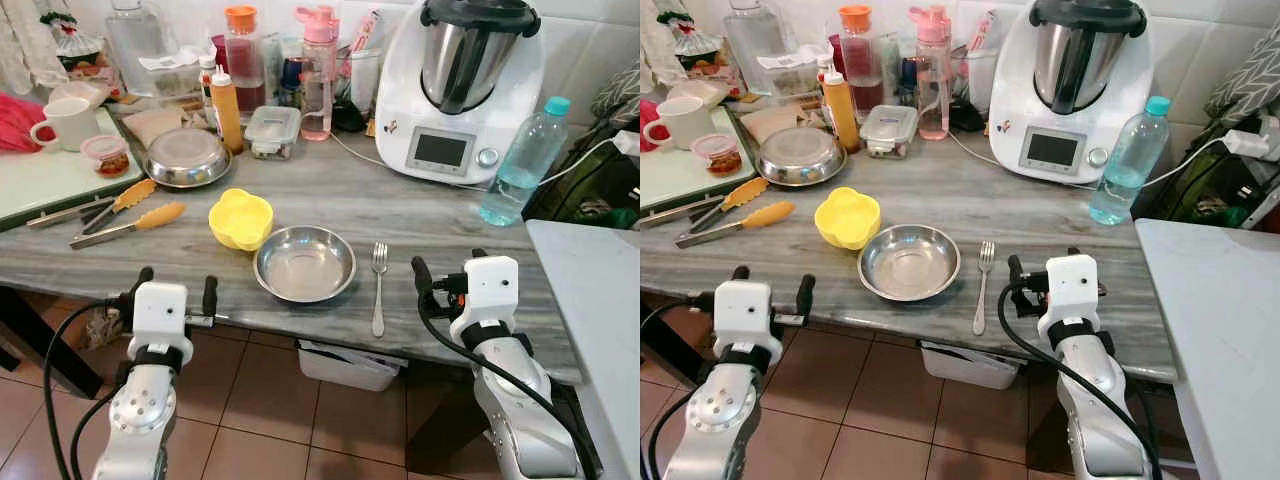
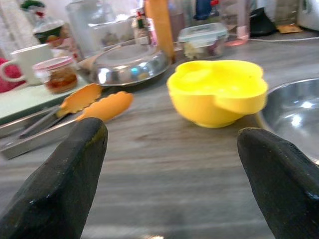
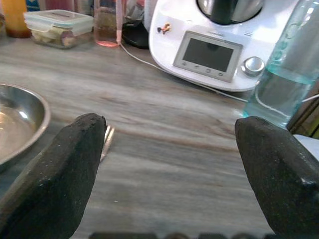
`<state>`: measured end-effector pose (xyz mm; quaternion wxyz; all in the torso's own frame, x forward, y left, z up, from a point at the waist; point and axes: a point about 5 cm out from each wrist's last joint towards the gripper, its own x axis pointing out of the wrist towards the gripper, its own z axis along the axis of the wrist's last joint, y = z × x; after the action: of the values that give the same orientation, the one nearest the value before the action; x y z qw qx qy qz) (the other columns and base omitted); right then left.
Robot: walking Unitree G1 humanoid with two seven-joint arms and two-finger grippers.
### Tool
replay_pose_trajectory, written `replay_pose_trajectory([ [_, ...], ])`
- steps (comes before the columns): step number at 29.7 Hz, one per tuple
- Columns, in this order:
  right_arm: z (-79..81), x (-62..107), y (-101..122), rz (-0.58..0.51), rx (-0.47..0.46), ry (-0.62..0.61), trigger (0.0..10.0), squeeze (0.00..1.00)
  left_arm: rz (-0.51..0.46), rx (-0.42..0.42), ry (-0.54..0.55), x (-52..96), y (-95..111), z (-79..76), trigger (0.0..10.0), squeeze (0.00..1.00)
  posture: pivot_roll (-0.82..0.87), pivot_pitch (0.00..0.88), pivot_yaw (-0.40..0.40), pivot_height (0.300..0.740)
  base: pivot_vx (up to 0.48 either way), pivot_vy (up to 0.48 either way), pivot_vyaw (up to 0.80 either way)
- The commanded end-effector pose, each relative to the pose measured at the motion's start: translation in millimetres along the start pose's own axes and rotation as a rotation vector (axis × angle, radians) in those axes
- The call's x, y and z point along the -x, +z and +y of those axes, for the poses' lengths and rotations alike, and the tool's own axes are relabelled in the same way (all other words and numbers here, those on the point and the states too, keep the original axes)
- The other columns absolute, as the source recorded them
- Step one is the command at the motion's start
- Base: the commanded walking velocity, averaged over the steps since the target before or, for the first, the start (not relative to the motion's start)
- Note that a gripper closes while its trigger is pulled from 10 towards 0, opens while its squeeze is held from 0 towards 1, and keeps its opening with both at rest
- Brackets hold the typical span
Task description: Setting the table
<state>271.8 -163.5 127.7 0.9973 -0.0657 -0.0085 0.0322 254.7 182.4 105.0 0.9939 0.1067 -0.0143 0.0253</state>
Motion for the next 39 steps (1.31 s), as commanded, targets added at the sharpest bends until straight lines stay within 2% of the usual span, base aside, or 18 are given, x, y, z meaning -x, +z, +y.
replay_pose_trajectory([
  [1, -5.2, 1.8, -0.1, 0.005, 0.0, -0.018, 10.0, 0.0, 0.01, 0.0, -0.019, -1.1, -1.6, -3.0, 10.0, 0.0, 0.03, 0.0, -0.02, 0.74, 0.0, 0.0, 0.0],
  [12, 5.8, 1.8, -3.3, 0.011, -0.021, -0.003, 10.0, 0.0, 0.013, -0.005, -0.008, -6.1, 0.1, -0.2, 10.0, 0.0, 0.04, 0.0, -0.008, 0.74, 0.0, 0.0, 0.0],
  [39, -0.7, 0.1, -1.8, -0.001, -0.02, -0.059, 10.0, 0.0, 0.008, -0.002, -0.059, -21.4, 4.1, -5.4, 10.0, 0.0, 0.02, 0.0, 0.039, 0.74, -0.332, 0.0, 0.0],
])
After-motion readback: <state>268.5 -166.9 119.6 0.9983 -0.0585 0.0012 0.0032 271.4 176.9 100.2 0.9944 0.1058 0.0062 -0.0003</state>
